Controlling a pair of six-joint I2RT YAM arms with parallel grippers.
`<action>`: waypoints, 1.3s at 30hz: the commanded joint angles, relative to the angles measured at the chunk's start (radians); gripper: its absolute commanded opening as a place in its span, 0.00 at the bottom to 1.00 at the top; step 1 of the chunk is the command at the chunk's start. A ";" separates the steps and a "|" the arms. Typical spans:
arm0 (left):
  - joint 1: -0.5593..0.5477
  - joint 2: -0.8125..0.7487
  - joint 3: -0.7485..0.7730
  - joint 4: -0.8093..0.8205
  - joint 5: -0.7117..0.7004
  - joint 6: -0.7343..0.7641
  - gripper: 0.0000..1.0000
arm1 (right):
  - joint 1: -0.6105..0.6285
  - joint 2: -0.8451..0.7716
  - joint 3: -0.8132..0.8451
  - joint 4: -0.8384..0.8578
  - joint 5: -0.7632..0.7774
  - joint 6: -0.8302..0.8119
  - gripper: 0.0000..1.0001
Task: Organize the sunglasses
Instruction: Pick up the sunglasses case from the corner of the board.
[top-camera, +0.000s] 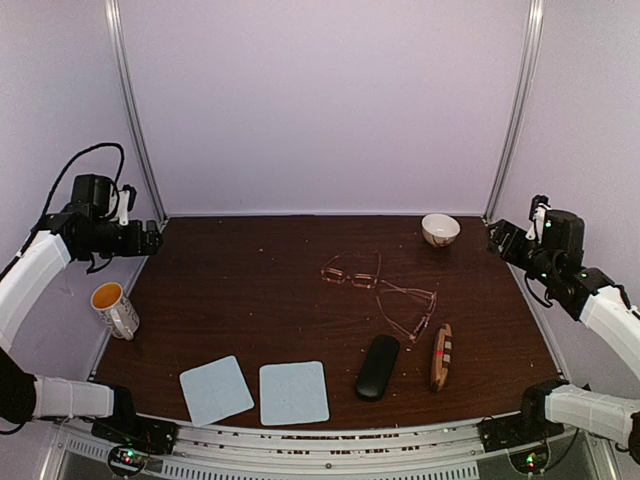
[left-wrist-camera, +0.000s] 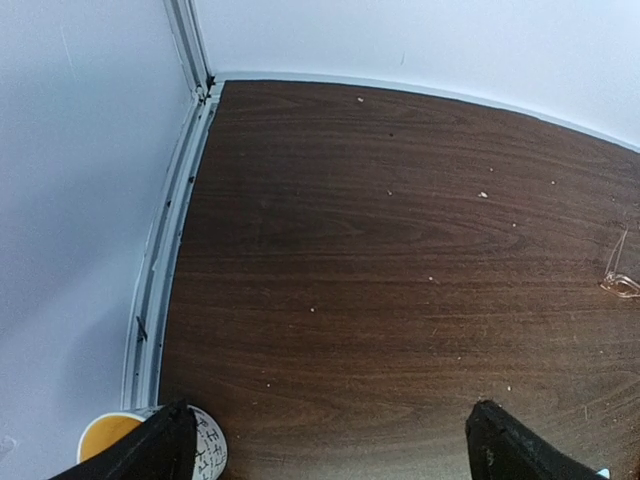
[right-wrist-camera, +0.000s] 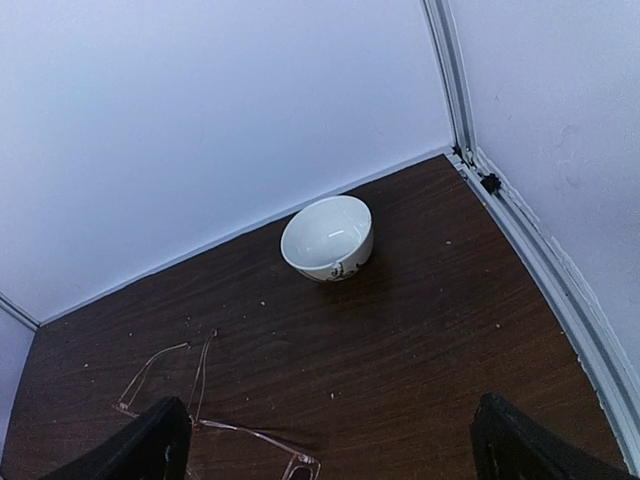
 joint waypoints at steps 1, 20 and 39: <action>-0.024 -0.010 -0.011 0.021 0.009 0.028 0.97 | -0.002 0.000 0.037 -0.112 -0.054 0.025 1.00; -0.091 -0.026 -0.030 0.017 -0.035 0.035 0.92 | 0.525 0.236 0.205 -0.769 0.155 0.346 0.94; -0.098 -0.028 -0.033 0.011 -0.063 0.039 0.89 | 0.696 0.492 0.139 -0.687 0.084 0.509 0.76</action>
